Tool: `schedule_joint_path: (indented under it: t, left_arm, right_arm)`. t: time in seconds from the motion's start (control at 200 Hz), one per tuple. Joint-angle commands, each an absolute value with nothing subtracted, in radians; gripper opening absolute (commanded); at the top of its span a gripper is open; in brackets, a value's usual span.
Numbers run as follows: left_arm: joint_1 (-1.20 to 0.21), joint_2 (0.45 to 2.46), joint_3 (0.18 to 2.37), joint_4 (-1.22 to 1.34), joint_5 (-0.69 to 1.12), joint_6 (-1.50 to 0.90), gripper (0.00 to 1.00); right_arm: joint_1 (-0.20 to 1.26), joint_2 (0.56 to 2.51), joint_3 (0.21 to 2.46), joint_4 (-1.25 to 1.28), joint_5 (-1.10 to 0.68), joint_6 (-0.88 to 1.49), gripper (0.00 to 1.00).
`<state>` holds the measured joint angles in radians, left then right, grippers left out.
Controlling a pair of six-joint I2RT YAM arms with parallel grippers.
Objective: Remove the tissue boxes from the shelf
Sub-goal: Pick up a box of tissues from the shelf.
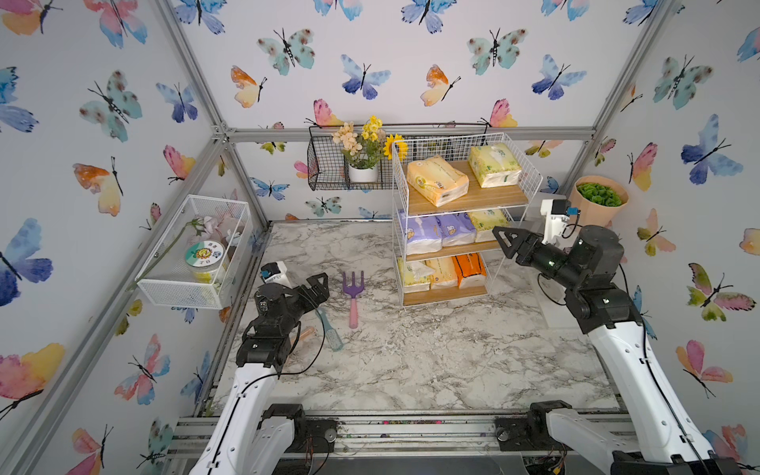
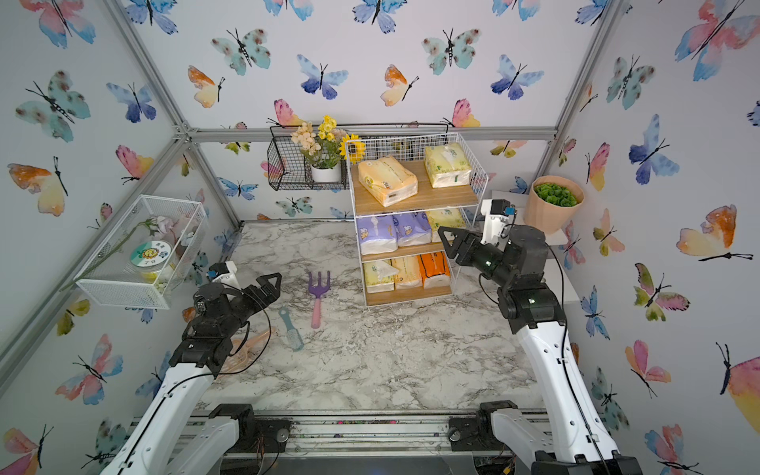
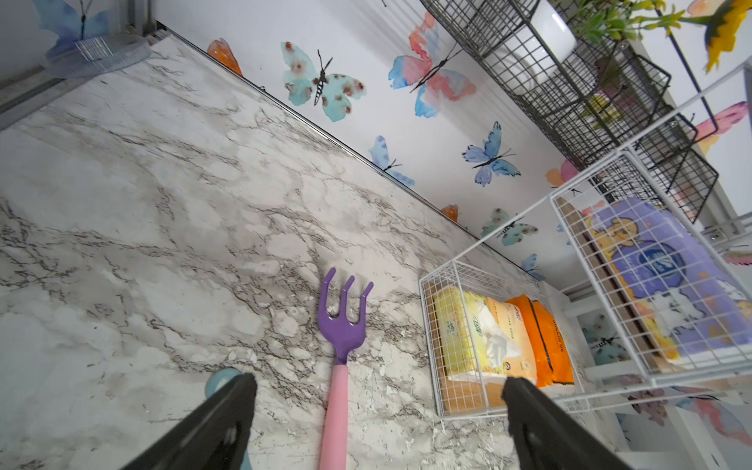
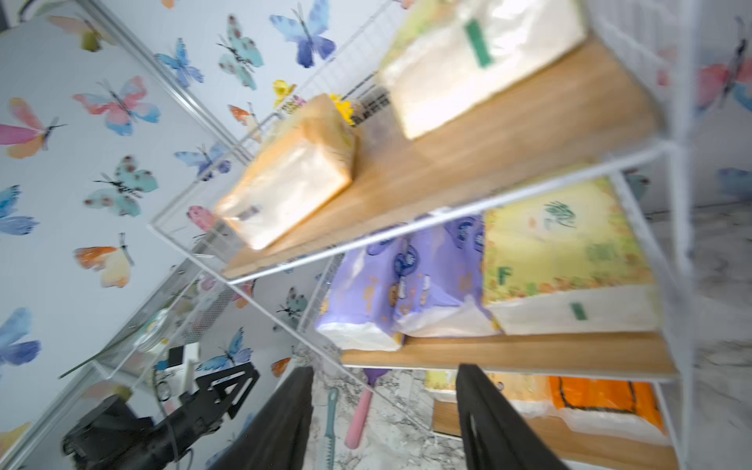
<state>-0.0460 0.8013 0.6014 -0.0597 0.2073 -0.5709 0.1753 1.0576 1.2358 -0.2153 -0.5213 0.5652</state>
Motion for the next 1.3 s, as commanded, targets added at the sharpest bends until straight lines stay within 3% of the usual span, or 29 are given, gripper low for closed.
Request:
schedule_joint_path:
  t: [0.0,0.39,0.926,1.051,1.296]
  left_arm:
    - [-0.044,0.761,0.589,-0.071,0.315,-0.598,0.99]
    - [-0.044,0.703,0.583,-0.072,0.42,-0.646,0.99]
    - [-0.044,0.632,0.575,-0.079,0.445,-0.696,0.99]
    - [-0.044,0.617,0.589,-0.088,0.452,-0.705,0.99]
    - [-0.043,0.576,0.622,-0.091,0.474,-0.765,0.99]
  right_arm:
    - [0.218,1.108,1.384,-0.268,-0.584,0.549,0.6]
    - [0.266,1.436,1.762,-0.328,-0.536,0.486,0.57]
    - [0.32,1.611,1.887,-0.295,-0.437,0.506,0.52]
    - [0.331,1.64,1.916,-0.308,-0.437,0.501,0.45]
    - [0.34,1.623,1.91,-0.309,-0.436,0.499,0.17]
